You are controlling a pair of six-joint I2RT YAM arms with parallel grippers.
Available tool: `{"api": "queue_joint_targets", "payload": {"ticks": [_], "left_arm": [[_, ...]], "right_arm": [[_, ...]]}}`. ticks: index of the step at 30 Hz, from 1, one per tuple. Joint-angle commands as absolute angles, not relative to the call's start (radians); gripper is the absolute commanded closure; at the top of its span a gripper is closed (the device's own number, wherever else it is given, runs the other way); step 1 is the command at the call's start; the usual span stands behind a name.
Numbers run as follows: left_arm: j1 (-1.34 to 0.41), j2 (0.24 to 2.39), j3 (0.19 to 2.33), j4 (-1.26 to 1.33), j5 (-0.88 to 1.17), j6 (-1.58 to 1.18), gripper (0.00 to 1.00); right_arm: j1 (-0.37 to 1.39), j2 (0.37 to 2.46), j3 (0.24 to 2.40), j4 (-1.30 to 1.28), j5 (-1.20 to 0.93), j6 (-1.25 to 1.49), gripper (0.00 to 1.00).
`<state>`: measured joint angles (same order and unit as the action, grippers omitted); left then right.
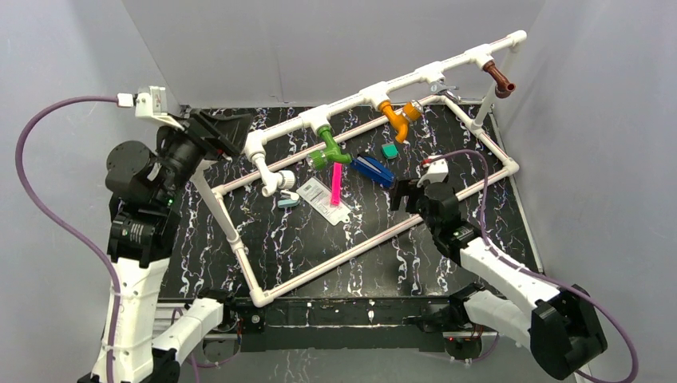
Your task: Install the water faucets
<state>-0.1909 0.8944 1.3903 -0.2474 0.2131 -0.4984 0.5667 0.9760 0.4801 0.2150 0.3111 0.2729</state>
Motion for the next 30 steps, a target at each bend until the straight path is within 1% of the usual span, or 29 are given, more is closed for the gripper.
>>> {"api": "queue_joint_targets", "payload": {"ticks": [1, 4, 8, 11, 16, 25, 30], "left_arm": [[-0.195, 0.84, 1.352, -0.272, 0.351, -0.518, 0.2], [-0.208, 0.807, 1.319, -0.269, 0.405, -0.519, 0.2], [-0.228, 0.775, 1.284, -0.269, 0.441, -0.521, 0.2], [-0.251, 0.763, 1.283, -0.282, 0.444, -0.506, 0.2], [-0.303, 0.765, 1.324, -0.371, 0.413, -0.429, 0.2], [-0.359, 0.752, 1.332, -0.437, 0.413, -0.347, 0.2], [-0.367, 0.749, 1.34, -0.466, 0.425, -0.313, 0.2]], "right_arm": [[0.466, 1.017, 0.473, 0.368, 0.218, 0.189, 0.01], [0.429, 1.039, 0.477, 0.397, 0.235, 0.129, 0.01], [0.363, 1.1, 0.421, 0.524, 0.322, 0.036, 0.01], [0.269, 1.17, 0.38, 0.606, 0.317, 0.076, 0.01], [0.185, 1.234, 0.276, 0.837, 0.339, 0.086, 0.01], [0.156, 1.371, 0.165, 1.173, 0.319, 0.03, 0.01], [0.155, 1.509, 0.111, 1.398, 0.262, -0.024, 0.01]]}}
